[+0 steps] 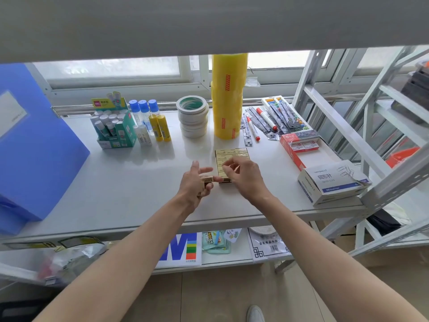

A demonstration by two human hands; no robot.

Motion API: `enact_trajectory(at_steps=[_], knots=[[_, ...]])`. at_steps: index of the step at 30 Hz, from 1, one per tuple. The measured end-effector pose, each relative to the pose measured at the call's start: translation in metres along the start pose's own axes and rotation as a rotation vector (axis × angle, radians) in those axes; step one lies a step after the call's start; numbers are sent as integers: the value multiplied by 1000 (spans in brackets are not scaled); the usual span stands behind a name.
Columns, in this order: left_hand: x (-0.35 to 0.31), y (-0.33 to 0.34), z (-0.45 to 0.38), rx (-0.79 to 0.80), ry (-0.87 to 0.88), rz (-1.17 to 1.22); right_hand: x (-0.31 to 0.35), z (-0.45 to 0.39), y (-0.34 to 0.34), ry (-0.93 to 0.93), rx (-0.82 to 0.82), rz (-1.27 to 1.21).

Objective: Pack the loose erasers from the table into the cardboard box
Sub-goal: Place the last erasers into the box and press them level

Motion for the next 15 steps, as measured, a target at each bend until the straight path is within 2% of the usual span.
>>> enact_trajectory(at_steps=[3,6,8,11,15], knots=[[2,-7,3,79,-63,44,20,3,5,-83,108,-61],[2,-9,5,138,-89,24,29,4,14,-118,277,-10],[1,-11,7,154,-91,9,29,4,17,-132,335,29],[-1,-12,11,193,-100,-26,29,4,20,-144,363,47],[0,-14,16,214,-100,-70,27,2,21,-86,256,-46]])
Point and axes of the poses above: each hand's wrist, its own z-axis away from the middle knuckle, its own y-axis out of the palm, x = y × z, the point moved 4 cm from there along -z, towards the middle knuckle, and after that the axes turned 9 degrees about -y, right-handed, at the moved point
